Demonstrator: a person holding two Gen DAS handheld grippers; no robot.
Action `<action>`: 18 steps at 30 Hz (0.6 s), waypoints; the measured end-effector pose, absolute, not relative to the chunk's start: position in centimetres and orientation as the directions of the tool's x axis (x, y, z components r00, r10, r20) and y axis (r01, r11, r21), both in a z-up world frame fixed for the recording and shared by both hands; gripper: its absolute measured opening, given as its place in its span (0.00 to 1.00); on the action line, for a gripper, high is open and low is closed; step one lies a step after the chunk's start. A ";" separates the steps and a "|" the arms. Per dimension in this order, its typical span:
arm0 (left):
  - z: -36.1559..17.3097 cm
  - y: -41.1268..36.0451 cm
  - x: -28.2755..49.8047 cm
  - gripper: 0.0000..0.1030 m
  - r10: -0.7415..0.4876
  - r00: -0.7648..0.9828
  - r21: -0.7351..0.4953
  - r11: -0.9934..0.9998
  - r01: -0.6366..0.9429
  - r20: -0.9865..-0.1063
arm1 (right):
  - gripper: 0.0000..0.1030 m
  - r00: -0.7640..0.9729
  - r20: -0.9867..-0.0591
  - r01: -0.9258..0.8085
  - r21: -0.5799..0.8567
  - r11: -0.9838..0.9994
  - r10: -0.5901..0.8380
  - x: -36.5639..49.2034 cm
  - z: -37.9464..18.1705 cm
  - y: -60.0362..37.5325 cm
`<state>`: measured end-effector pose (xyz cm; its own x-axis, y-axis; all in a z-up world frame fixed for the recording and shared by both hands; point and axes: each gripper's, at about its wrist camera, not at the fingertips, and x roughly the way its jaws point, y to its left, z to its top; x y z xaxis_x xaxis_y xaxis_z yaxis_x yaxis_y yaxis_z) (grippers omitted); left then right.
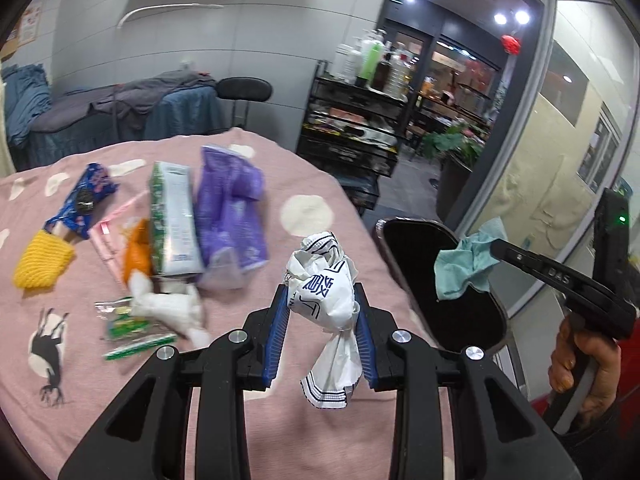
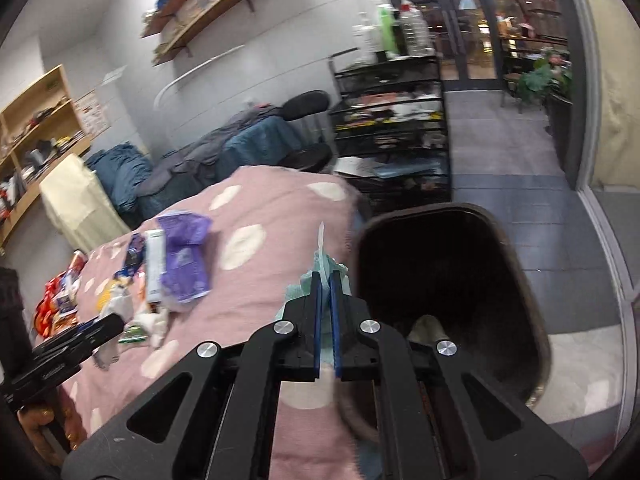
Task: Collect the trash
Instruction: 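Drop the teal cloth and white wrapper into the bin with both tools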
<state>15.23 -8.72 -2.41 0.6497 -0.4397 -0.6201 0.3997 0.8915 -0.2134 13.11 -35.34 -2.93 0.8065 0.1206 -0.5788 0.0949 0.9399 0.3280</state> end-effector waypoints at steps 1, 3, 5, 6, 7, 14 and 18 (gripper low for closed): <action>-2.5 -9.4 15.3 0.31 -0.449 0.642 -0.212 0.885 0.414 -0.622 | 0.05 0.805 -0.586 0.131 0.325 0.937 0.090 13.0 -3.4 -36.4; -2.6 -10.9 15.2 0.31 -0.463 0.628 -0.206 0.874 0.440 -0.626 | 0.05 0.800 -0.599 0.179 0.301 0.937 0.040 13.1 -3.9 -37.5; -2.7 -12.0 15.2 0.31 -0.478 0.614 -0.203 0.863 0.463 -0.628 | 0.05 0.786 -0.618 0.233 0.271 0.934 -0.016 13.5 -4.7 -38.8; -2.8 -12.7 15.2 0.31 -0.483 0.607 -0.199 0.857 0.476 -0.630 | 0.05 0.779 -0.626 0.253 0.262 0.931 -0.036 13.6 -5.1 -39.3; -2.9 -13.2 15.0 0.31 -0.486 0.603 -0.193 0.853 0.485 -0.633 | 0.05 0.769 -0.637 0.278 0.248 0.928 -0.060 13.9 -5.6 -39.8; -3.5 -16.0 15.0 0.31 -0.505 0.565 -0.181 0.828 0.531 -0.652 | 0.05 0.696 -0.710 0.360 0.215 0.908 -0.108 15.7 -9.0 -42.1; -3.7 -17.2 15.2 0.31 -0.509 0.551 -0.173 0.818 0.548 -0.661 | 0.08 0.650 -0.747 0.386 0.166 0.908 -0.140 16.2 -11.0 -42.2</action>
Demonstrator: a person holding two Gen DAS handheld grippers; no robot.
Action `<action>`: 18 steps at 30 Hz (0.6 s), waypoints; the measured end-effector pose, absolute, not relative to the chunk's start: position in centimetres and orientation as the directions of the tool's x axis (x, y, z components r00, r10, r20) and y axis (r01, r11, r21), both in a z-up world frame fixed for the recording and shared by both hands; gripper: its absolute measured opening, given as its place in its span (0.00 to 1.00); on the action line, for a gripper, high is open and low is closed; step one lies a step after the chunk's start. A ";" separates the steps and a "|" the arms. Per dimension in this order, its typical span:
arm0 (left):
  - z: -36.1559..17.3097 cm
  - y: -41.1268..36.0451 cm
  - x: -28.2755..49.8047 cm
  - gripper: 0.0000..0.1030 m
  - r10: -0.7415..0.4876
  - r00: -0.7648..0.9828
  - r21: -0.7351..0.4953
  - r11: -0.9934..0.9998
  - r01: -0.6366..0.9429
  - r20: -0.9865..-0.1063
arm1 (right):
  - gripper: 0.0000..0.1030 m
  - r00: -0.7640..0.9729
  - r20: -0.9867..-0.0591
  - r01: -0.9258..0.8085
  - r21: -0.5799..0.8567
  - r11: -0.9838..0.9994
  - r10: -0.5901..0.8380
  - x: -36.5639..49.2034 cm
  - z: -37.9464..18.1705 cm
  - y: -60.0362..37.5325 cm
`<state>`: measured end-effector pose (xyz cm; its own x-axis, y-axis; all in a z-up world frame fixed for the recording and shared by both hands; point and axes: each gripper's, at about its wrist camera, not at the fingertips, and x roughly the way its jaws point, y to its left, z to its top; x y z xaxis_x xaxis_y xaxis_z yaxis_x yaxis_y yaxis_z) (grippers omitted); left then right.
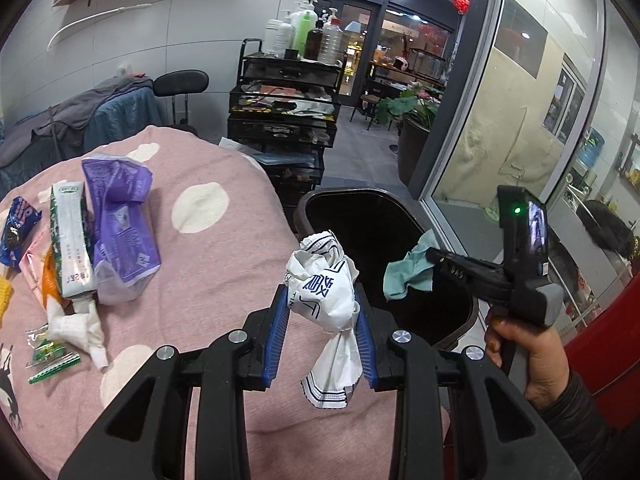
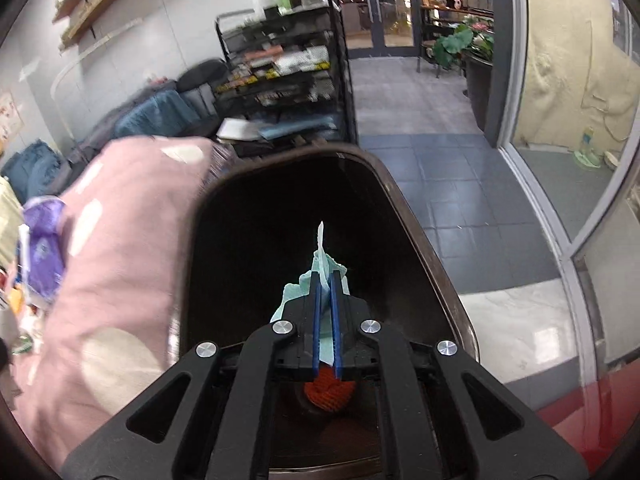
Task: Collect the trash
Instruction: 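Drop the teal cloth and white wrapper into the bin with both tools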
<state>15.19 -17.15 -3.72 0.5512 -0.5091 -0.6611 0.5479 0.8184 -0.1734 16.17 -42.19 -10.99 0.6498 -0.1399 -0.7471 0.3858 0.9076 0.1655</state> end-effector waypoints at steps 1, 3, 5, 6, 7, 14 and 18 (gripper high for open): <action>-3.8 -17.5 15.2 0.31 -0.511 0.547 -0.173 0.816 0.552 -0.663 | 0.17 0.648 -0.749 0.386 0.166 0.907 -0.138 16.1 -11.2 -42.2; -3.9 -18.1 15.5 0.31 -0.513 0.539 -0.171 0.811 0.559 -0.668 | 0.52 0.658 -0.744 0.390 0.198 0.899 -0.121 15.5 -11.5 -42.4; -4.0 -18.7 15.8 0.31 -0.514 0.533 -0.169 0.807 0.566 -0.672 | 0.65 0.687 -0.717 0.398 0.236 0.887 -0.118 14.6 -11.2 -42.7; -4.0 -19.1 15.9 0.31 -0.517 0.530 -0.170 0.805 0.569 -0.673 | 0.65 0.692 -0.712 0.400 0.240 0.885 -0.119 14.4 -11.1 -42.7; -4.0 -19.5 16.2 0.31 -0.519 0.526 -0.169 0.801 0.574 -0.674 | 0.65 0.693 -0.710 0.401 0.240 0.884 -0.122 14.3 -10.9 -42.8; -4.2 -22.9 17.5 0.31 -0.531 0.486 -0.158 0.771 0.616 -0.694 | 0.69 0.726 -0.668 0.442 0.275 0.854 -0.160 12.4 -8.9 -44.0; -4.8 -24.8 18.0 0.31 -0.527 0.460 -0.148 0.757 0.637 -0.715 | 0.71 0.738 -0.645 0.478 0.290 0.829 -0.200 11.3 -7.6 -45.1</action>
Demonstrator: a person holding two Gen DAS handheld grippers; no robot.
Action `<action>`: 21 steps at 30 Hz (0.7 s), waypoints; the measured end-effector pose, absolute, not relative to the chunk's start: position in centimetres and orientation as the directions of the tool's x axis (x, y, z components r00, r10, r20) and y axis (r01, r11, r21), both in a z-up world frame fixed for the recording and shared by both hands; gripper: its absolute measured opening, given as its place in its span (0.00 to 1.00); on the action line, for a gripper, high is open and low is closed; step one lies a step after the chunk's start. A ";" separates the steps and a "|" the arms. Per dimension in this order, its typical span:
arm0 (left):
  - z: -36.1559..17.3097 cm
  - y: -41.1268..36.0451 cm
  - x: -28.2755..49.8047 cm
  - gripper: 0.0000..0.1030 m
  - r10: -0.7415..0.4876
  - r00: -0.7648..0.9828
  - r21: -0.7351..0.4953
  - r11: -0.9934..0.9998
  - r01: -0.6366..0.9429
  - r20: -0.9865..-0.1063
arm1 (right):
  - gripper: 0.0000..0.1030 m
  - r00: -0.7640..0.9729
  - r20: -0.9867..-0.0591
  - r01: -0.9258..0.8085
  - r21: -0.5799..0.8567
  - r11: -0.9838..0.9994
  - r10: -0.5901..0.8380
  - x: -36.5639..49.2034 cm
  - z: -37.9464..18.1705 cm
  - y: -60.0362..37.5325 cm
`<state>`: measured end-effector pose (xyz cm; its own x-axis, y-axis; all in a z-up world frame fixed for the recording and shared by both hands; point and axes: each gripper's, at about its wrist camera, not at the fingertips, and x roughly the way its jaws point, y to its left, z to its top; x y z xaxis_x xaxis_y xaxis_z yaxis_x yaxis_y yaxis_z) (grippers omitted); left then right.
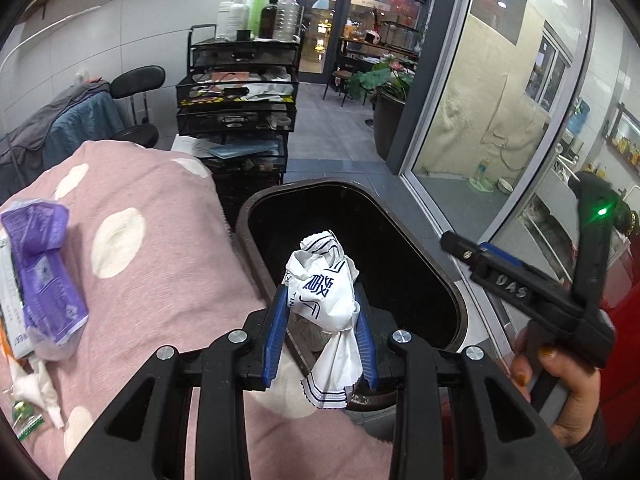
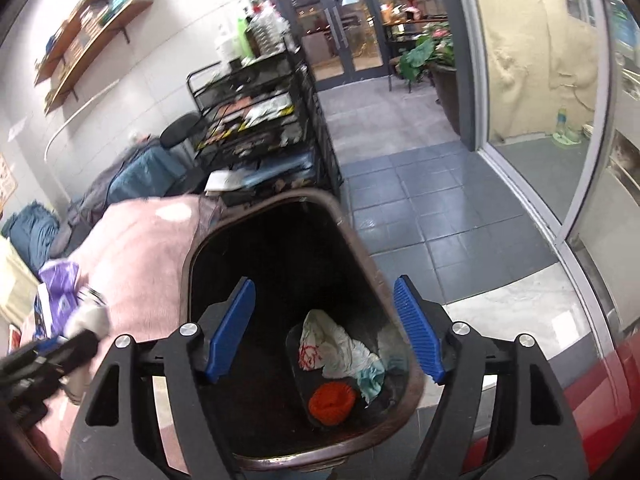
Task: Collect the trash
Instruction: 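Drop the teal cloth and white wrapper into the bin with both tools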
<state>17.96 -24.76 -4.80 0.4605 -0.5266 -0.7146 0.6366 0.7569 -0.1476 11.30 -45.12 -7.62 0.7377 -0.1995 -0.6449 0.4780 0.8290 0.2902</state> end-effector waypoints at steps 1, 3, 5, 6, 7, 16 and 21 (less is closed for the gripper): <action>-5.0 -25.3 18.1 0.31 -0.524 0.456 -0.142 0.754 0.641 -0.720 | 0.71 0.738 -0.641 0.488 0.291 0.823 -0.211 11.1 -7.4 -45.4; -5.3 -26.2 18.2 0.31 -0.519 0.447 -0.132 0.747 0.652 -0.728 | 0.72 0.737 -0.635 0.506 0.291 0.812 -0.232 10.6 -7.0 -46.2; -5.4 -27.1 18.3 0.31 -0.516 0.439 -0.123 0.739 0.662 -0.735 | 0.72 0.732 -0.635 0.524 0.294 0.800 -0.246 10.3 -6.8 -46.7; -5.5 -27.5 18.4 0.31 -0.514 0.437 -0.118 0.736 0.667 -0.738 | 0.72 0.731 -0.635 0.530 0.296 0.795 -0.251 10.2 -6.8 -46.9; -5.5 -28.0 18.4 0.31 -0.511 0.435 -0.109 0.731 0.674 -0.741 | 0.72 0.729 -0.634 0.537 0.297 0.789 -0.257 10.0 -6.7 -47.2; -6.4 -30.3 18.9 0.48 -0.490 0.428 -0.069 0.715 0.695 -0.759 | 0.75 0.720 -0.632 0.570 0.302 0.764 -0.288 8.9 -6.4 -48.8; -6.7 -30.1 18.9 0.80 -0.489 0.456 -0.053 0.723 0.688 -0.744 | 0.75 0.717 -0.635 0.573 0.302 0.761 -0.288 9.0 -6.6 -48.9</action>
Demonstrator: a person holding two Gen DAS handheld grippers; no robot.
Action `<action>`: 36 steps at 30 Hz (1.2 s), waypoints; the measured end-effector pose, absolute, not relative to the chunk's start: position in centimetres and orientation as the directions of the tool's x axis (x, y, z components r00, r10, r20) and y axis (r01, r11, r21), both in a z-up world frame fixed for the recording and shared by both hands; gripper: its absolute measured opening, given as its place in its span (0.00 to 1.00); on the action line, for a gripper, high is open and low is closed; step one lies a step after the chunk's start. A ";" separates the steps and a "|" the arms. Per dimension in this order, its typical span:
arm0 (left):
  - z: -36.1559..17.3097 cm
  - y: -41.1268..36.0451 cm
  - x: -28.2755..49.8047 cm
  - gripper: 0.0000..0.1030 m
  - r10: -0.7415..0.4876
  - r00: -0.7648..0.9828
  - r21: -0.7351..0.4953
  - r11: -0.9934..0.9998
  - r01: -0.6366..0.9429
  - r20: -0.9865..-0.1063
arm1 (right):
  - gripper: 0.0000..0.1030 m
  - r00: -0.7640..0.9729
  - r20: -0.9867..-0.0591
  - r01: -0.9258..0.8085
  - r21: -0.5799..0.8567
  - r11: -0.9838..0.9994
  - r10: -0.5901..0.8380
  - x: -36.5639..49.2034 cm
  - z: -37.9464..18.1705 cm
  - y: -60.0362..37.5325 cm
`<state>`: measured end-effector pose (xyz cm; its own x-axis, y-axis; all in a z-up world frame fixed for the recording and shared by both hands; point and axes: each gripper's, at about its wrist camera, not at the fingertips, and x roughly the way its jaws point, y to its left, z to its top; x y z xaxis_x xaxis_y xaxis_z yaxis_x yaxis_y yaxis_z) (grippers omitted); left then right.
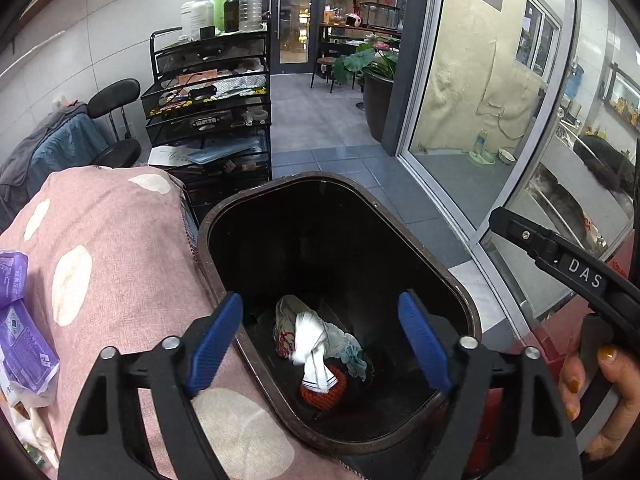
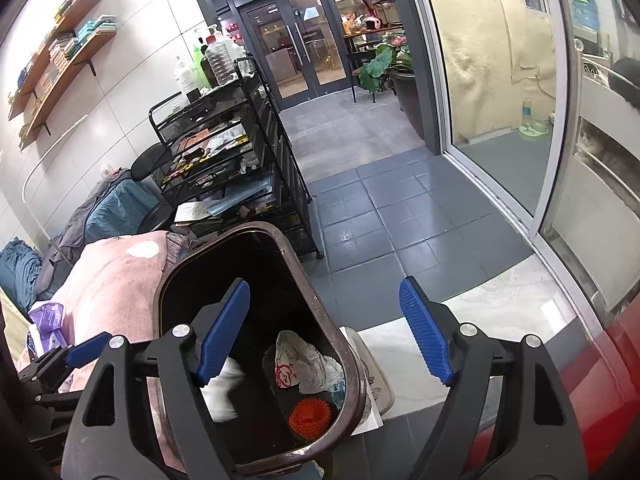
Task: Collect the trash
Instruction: 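Drop the teal cloth and white wrapper into the bin with both tools, then move both tools back over the bed toward the remaining trash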
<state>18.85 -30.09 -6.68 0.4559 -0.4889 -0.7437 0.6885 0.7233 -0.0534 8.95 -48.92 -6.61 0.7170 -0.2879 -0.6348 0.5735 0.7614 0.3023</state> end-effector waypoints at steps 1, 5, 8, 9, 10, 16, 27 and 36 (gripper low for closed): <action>-6.8 -30.1 18.9 0.81 -0.487 0.455 -0.050 0.722 0.690 -0.745 | 0.75 0.716 -0.635 0.575 0.300 0.761 -0.290 9.0 -6.6 -48.9; -6.8 -29.8 18.7 0.87 -0.483 0.469 -0.035 0.723 0.690 -0.739 | 0.76 0.717 -0.634 0.574 0.302 0.761 -0.289 8.9 -6.6 -48.9; -6.4 -29.3 18.3 0.89 -0.492 0.477 -0.041 0.727 0.686 -0.728 | 0.78 0.718 -0.633 0.574 0.303 0.760 -0.290 9.1 -6.6 -48.9; -6.2 -29.0 18.3 0.90 -0.496 0.479 -0.046 0.728 0.685 -0.724 | 0.78 0.719 -0.632 0.574 0.305 0.760 -0.289 9.1 -6.6 -48.9; -5.9 -28.7 18.1 0.91 -0.503 0.484 -0.051 0.729 0.682 -0.716 | 0.78 0.719 -0.633 0.574 0.305 0.760 -0.288 9.1 -6.6 -48.9; -4.2 -26.5 16.8 0.93 -0.520 0.528 -0.048 0.741 0.669 -0.672 | 0.79 0.730 -0.626 0.555 0.310 0.772 -0.273 9.5 -6.5 -48.2; -2.0 -21.2 15.1 0.95 -0.514 0.614 -0.037 0.784 0.620 -0.599 | 0.81 0.769 -0.613 0.451 0.317 0.835 -0.182 11.0 -6.1 -44.4; -1.7 -15.0 14.5 0.95 -0.428 0.696 -0.036 0.864 0.502 -0.576 | 0.83 0.791 -0.607 0.327 0.314 0.891 -0.076 12.8 -5.9 -39.6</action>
<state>14.51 -15.01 -1.75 0.6961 -0.4284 -0.5761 0.5020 0.8641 -0.0360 12.76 -39.61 -5.92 0.7907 -0.0757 -0.6075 0.3269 0.8912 0.3144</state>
